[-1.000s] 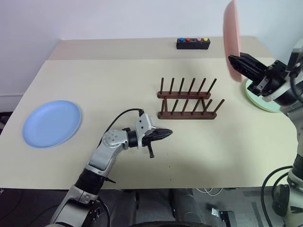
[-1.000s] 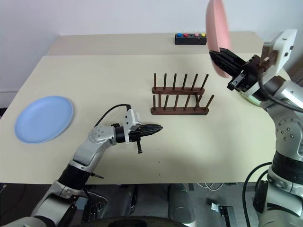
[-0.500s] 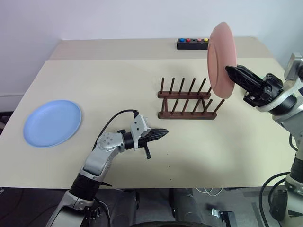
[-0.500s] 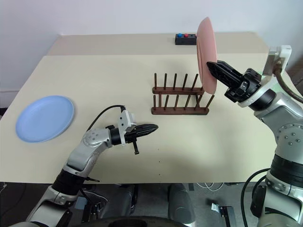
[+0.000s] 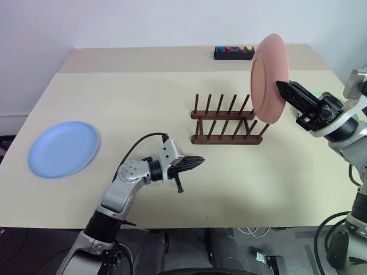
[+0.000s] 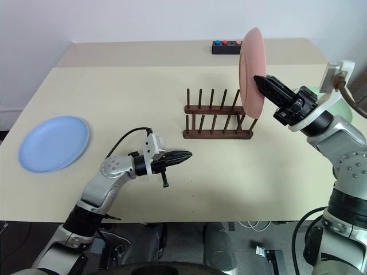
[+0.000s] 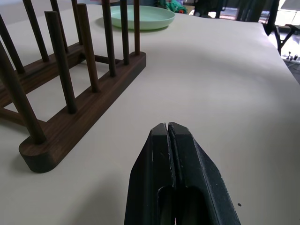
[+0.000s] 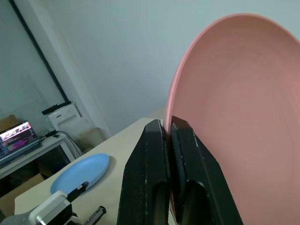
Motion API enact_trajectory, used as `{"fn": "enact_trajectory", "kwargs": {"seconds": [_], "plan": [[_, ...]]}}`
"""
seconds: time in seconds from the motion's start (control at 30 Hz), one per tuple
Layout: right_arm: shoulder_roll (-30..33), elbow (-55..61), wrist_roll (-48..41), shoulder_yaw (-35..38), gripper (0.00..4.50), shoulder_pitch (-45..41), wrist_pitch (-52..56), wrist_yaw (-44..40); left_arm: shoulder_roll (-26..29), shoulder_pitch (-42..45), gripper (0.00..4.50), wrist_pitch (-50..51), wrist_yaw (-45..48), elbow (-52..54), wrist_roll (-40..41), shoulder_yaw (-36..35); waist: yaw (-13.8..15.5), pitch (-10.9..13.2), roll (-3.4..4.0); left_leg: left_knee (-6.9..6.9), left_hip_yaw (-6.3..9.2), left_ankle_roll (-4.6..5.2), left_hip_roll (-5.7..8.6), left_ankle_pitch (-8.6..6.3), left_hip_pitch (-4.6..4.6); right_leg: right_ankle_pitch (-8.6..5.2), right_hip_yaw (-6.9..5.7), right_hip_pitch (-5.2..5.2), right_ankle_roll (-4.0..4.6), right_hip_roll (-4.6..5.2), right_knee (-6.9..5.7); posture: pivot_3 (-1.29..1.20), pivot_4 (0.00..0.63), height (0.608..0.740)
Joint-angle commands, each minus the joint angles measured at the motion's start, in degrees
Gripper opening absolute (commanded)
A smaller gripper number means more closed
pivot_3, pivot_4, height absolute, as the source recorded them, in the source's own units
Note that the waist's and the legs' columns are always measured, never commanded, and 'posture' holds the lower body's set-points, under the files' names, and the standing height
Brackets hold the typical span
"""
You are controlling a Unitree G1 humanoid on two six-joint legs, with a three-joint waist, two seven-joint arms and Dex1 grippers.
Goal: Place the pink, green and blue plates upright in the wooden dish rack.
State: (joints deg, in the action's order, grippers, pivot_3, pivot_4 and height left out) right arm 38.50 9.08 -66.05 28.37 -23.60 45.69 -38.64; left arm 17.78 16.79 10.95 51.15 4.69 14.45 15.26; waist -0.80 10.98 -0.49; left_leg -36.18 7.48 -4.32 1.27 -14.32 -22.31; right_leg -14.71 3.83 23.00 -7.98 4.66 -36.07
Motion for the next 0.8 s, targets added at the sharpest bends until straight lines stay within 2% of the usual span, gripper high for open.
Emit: {"fn": "enact_trajectory", "kwargs": {"seconds": [0.03,0.5,0.6,0.8], "plan": [[-0.54,-0.96,-1.06,1.08,0.07,-1.06,-0.76,0.21,-0.6,0.56,0.0,-0.97,0.02,2.48,1.82,-1.29,0.0,0.0,0.0,0.0,0.0,0.0,0.0,0.0,0.0,0.0,0.0,0.0,0.0,0.0,0.0,0.0,0.15,0.74],[-0.7,-4.27,-1.59,1.19,0.07,-1.25,-0.04,0.07,-0.48,0.65,0.0,-1.11,-0.42,3.12,2.33,-1.94,-0.01,0.0,0.0,0.0,0.0,0.0,0.0,0.0,0.0,0.0,0.0,0.0,0.0,0.0,0.0,0.0,0.15,0.74],[-0.74,-4.52,-1.04,1.18,0.97,-1.03,-0.37,0.24,-0.46,0.64,0.0,-1.04,-0.4,3.1,2.31,-1.89,-0.01,0.0,0.0,0.0,0.0,0.0,0.0,0.0,0.0,0.0,0.0,0.0,0.0,0.0,0.0,0.0,0.15,0.74],[-0.56,-5.23,2.06,0.97,3.87,-0.9,-2.1,1.29,-0.44,0.74,0.0,-0.92,-0.25,2.9,2.29,-1.77,-0.01,0.0,0.0,0.0,0.0,0.0,0.0,0.0,0.0,0.0,0.0,0.0,0.0,0.0,0.0,0.0,0.15,0.74]]}}
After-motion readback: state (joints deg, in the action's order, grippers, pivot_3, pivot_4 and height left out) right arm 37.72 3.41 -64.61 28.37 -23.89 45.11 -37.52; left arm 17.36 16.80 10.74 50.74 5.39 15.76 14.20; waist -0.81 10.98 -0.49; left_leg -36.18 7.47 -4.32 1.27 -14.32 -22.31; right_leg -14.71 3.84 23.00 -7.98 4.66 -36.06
